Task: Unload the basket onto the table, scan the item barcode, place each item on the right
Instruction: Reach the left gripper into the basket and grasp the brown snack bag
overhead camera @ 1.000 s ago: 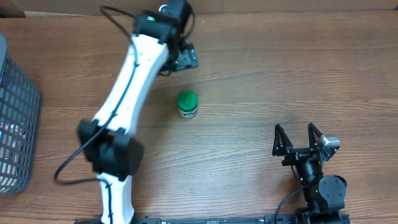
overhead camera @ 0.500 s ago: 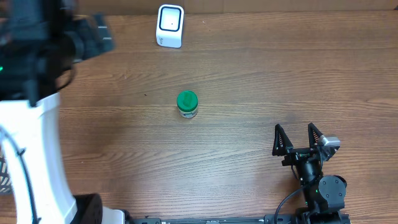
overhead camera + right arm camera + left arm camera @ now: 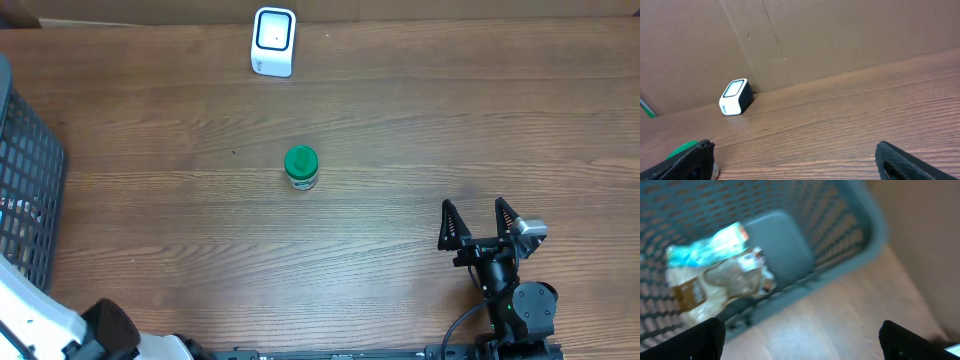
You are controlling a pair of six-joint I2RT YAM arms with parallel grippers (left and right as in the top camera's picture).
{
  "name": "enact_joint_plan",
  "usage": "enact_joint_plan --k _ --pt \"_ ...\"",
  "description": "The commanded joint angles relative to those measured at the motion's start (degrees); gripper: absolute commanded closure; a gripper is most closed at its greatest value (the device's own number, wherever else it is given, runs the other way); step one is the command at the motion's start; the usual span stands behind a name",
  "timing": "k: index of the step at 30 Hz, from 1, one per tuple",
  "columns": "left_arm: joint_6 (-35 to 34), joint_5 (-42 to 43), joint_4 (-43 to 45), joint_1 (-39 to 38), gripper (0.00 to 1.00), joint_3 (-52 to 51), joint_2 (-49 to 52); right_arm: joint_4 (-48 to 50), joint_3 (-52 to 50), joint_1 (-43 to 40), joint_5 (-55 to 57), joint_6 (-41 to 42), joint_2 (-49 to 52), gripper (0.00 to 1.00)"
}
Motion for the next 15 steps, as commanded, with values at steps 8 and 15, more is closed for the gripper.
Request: enact_joint_plan --k 8,15 --pt "2.97 0.11 -4.55 11.85 0.00 0.76 13.66 0.33 -0.61 0.33 0.42 -0.22 -0.46 0.00" --pt "10.05 0.11 -2.43 12.96 0.02 0.74 19.78 0.33 -0.61 0.33 0.42 -0.22 -0.46 0.00"
